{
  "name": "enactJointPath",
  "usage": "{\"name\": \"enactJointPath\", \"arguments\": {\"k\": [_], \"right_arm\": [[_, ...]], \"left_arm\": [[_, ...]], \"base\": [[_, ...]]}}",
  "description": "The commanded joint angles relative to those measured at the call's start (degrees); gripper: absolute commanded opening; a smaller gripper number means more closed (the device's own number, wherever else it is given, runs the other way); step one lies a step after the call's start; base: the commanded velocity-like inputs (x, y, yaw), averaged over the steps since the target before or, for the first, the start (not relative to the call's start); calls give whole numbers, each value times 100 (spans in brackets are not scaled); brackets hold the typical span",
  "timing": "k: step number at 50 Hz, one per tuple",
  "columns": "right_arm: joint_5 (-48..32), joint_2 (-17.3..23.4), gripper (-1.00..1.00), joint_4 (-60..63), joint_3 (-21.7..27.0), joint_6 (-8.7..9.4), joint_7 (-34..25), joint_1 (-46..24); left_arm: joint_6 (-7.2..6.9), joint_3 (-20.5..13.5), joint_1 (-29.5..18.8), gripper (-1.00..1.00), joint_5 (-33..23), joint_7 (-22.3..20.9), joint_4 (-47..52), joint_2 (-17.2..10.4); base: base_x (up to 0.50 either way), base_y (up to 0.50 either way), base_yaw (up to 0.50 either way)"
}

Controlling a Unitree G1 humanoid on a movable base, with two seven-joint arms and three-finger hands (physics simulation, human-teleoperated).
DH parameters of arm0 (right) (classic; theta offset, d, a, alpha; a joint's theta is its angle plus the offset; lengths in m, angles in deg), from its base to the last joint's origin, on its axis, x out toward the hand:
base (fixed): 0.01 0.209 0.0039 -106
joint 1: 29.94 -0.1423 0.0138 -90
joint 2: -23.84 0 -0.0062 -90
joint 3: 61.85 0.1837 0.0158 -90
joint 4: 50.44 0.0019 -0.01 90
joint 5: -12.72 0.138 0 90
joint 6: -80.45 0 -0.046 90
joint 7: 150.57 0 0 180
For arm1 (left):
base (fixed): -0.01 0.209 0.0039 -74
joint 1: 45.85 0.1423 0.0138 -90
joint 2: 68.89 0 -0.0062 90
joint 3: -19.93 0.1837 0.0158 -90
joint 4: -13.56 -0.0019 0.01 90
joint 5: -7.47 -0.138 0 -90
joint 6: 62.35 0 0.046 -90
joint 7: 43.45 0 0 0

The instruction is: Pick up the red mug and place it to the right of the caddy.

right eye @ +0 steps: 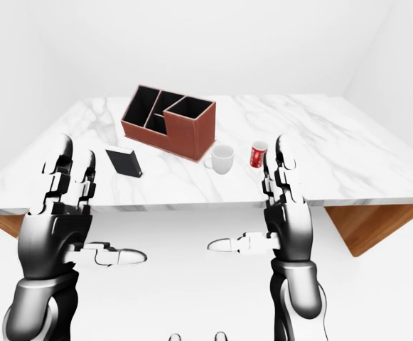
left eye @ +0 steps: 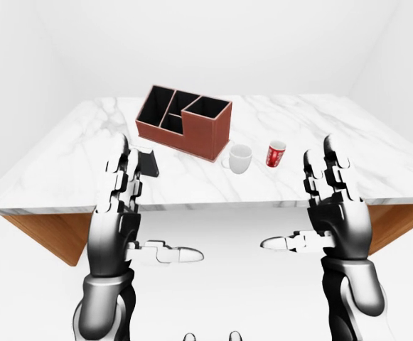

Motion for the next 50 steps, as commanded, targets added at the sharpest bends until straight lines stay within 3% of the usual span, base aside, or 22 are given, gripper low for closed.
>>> {"name": "enactJointPath", "arguments": {"k": [1,50], "right_arm": [[102,2,100,-4,6,0,-50,25],[-28,15,100,-95,-74,0,-88,63]], "left_arm": [[0,-66,-34,100,27,-20,-209,-3],[0,-55,18,100,6,-52,15,2]], "base": [[50,-8,0],[50,-7,0]]}}
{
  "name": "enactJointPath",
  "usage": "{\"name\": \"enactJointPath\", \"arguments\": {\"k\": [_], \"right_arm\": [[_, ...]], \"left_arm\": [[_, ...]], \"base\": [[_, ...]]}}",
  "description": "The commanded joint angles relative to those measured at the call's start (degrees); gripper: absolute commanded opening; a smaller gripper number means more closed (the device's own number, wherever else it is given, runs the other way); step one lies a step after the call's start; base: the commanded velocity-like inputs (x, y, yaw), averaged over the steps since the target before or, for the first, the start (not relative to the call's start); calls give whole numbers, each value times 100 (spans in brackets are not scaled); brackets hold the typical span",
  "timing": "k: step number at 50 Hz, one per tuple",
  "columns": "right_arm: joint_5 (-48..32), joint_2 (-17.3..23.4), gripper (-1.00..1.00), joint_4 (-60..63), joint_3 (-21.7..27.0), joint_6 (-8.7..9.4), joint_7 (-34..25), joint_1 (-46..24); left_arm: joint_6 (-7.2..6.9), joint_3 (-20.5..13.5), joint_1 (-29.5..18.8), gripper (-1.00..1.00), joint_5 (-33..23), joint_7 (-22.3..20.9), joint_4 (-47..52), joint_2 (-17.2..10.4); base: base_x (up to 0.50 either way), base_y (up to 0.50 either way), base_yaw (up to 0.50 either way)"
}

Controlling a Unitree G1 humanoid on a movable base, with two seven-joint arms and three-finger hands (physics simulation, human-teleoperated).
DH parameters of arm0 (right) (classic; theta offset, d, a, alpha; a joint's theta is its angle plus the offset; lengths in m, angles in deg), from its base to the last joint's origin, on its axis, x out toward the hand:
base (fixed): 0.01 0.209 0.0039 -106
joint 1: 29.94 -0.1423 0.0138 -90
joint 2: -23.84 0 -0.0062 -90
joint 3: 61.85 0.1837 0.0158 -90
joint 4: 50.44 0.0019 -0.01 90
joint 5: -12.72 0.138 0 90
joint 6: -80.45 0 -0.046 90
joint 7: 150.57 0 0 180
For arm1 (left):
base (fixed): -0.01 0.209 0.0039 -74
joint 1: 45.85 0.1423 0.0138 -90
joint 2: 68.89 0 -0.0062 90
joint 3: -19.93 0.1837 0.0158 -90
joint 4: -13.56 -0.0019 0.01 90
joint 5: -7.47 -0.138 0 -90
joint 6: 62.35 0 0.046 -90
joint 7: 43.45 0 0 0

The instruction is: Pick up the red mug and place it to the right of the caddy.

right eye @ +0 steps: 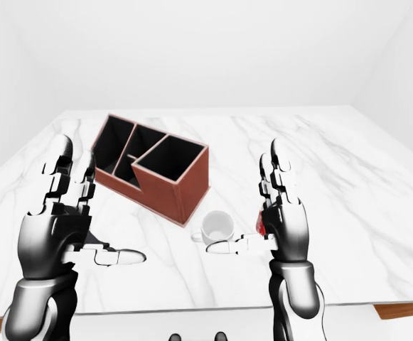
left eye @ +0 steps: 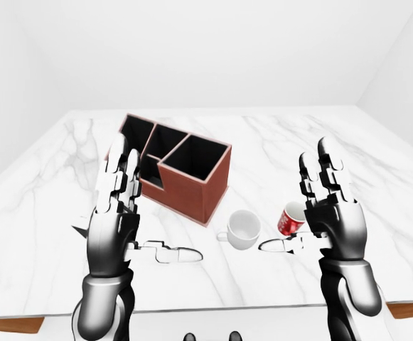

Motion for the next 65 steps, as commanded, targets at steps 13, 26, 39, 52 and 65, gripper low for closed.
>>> {"name": "enactJointPath", "arguments": {"k": [13,26,39,52,65], "right_arm": [[-74,4,100,-35,-49,0,14,16],[-114,-9,100,-110,-31,0,72,-19],[112,-8,100,4,-11,0,-44,56],[-45,1,100,-12,13,0,125,-58],[35,-27,100,62,-27,0,28,32]], "left_arm": [[0,-10,6,100,2,-13,32,0],[0,-30,10,100,13,-24,37,1],[0,-14,10,100,5,-17,48,1],[0,4,3,100,-7,-9,82,-2],[0,-10,19,100,-1,-24,105,-2]], "base": [[50,-7,0],[23,-1,0],[0,-17,0],[0,-8,0],[28,0,0]]}}
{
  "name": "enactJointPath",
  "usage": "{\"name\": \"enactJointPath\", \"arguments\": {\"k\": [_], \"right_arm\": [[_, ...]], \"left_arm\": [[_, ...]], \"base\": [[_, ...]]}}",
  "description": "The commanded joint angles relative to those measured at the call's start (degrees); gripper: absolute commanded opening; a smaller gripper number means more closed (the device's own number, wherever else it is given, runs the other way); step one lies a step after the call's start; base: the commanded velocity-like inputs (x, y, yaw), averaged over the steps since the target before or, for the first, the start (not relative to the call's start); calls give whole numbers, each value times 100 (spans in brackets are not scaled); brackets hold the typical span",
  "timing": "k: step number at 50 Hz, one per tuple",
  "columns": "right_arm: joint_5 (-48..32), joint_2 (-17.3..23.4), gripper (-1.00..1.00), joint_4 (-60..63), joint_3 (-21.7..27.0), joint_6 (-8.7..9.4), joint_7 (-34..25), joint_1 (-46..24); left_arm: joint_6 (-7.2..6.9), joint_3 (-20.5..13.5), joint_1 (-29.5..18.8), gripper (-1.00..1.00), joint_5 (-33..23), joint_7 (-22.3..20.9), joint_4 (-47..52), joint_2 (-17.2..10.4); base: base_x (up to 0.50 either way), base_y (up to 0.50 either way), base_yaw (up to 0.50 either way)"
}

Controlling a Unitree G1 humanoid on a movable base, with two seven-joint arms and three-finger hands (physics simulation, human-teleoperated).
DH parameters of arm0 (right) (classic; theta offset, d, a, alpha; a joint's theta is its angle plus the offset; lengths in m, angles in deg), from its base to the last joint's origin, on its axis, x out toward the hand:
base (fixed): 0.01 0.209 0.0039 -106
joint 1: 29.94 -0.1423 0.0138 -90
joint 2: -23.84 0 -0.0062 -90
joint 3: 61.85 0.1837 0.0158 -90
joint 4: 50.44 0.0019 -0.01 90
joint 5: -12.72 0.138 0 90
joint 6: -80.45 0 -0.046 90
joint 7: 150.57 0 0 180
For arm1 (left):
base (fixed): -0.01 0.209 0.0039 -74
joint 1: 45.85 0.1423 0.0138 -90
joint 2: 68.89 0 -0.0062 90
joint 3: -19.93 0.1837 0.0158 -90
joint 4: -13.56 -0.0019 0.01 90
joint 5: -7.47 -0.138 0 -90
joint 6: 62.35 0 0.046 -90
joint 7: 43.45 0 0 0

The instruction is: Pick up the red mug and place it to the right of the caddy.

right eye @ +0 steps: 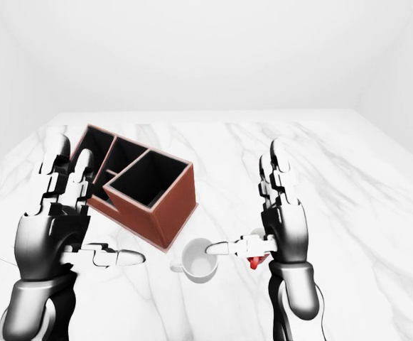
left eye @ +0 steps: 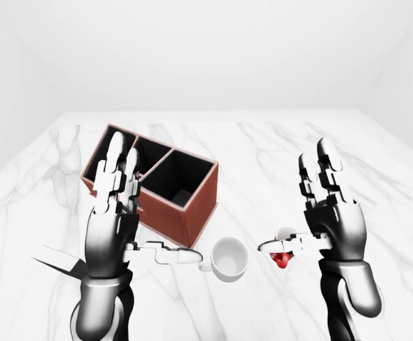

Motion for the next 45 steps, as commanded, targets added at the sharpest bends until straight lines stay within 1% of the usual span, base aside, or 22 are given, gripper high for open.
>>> {"name": "enactJointPath", "arguments": {"k": [1,7,8,9,10,13,16,21,22,27,32,36,40,45], "right_arm": [[118,-27,100,69,43,0,24,-21],[148,-41,100,214,13,0,104,-7],[1859,1747,100,1384,2113,0,-92,-861],[2529,2169,100,1699,2531,0,209,-1052],[2770,2354,100,1784,2619,0,388,-1094],[3086,2618,100,1816,2846,0,523,-1352],[2984,2590,100,1816,2949,0,362,-1537],[1610,2285,100,1742,2834,0,-641,-1819],[1434,2223,100,1713,2851,0,-797,-1911],[706,2099,100,1533,2725,0,-1303,-2126],[355,2055,100,1530,2694,0,-1600,-2266],[36,2001,100,1441,2563,0,-1777,-2288],[-290,1965,100,1183,2362,0,-1875,-2307],[-568,1921,100,950,2284,0,-2005,-2377]], "left_arm": [[0,23,15,100,-19,0,52,-2],[0,79,11,100,-47,19,32,-9],[0,-34,-11,100,10,7,24,-10],[0,-34,-3,100,5,3,34,-7],[0,-34,-1,100,1,3,43,-3],[0,-38,-9,100,-6,0,12,2],[0,-10,-7,100,-25,6,38,3],[0,-35,-3,100,-11,-5,46,1],[0,-37,-3,100,-12,-6,44,2],[0,-17,-10,100,-26,6,64,6],[0,-21,-16,100,-26,7,64,4],[0,-24,-21,100,-26,6,65,4],[0,-56,-21,100,-9,-7,97,4],[0,-54,-28,100,-14,-5,141,9]], "base": [[0,0,0],[0,0,0],[0,0,0],[0,0,0],[0,0,0],[0,0,0],[0,0,0],[0,0,0],[0,0,0],[0,0,0],[0,0,0],[0,0,0],[0,0,0],[0,0,0]]}}
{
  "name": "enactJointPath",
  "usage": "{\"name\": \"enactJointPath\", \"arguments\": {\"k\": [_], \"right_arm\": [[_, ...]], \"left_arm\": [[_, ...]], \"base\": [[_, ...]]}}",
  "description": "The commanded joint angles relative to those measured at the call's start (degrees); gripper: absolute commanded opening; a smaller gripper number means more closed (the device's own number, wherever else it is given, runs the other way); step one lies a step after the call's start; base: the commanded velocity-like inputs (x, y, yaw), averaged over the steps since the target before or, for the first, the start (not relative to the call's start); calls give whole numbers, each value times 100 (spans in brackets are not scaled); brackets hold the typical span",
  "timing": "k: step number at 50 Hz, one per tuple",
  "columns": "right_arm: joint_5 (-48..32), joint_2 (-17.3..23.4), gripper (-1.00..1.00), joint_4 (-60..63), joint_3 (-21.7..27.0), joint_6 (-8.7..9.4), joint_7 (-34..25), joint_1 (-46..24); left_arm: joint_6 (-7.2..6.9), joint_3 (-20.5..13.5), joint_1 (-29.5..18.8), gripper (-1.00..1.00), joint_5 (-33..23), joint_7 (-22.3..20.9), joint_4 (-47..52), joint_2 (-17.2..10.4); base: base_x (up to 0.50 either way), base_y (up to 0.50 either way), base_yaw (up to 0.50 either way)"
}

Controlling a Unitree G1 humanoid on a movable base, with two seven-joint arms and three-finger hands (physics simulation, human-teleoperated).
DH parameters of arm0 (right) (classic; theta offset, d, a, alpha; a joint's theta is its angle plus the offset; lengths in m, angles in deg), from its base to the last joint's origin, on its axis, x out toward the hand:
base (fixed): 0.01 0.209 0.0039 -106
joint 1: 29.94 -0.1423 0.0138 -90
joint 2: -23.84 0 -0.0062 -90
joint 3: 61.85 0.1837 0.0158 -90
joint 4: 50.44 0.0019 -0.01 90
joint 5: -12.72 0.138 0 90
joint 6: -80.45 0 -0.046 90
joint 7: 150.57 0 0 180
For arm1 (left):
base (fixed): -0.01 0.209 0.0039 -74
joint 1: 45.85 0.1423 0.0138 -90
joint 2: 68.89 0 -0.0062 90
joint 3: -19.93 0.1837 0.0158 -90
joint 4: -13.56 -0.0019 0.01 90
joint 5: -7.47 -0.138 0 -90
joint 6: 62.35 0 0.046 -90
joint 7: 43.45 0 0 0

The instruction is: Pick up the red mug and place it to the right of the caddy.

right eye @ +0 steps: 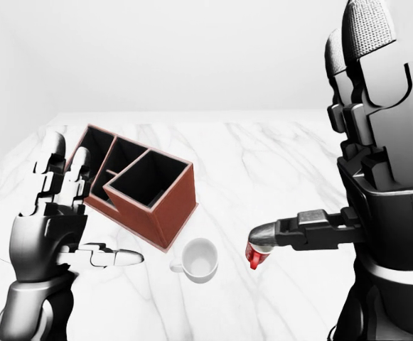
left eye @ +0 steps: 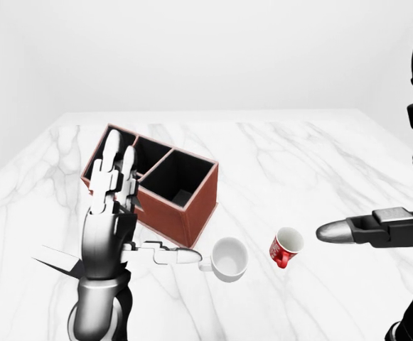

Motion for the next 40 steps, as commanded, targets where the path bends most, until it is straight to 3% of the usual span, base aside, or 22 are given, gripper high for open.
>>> {"name": "enactJointPath", "arguments": {"k": [1,8,40], "right_arm": [[-793,-102,100,-440,-175,0,-458,-154],[-1021,-352,100,-649,-171,0,-646,195],[-1890,-582,100,-2159,-309,0,-1337,718]], "left_arm": [[0,-26,2,100,10,-9,42,4],[0,-40,17,100,17,-15,50,7],[0,-87,-20,100,36,-20,-84,18]], "base": [[0,0,0],[0,0,0],[0,0,0]]}}
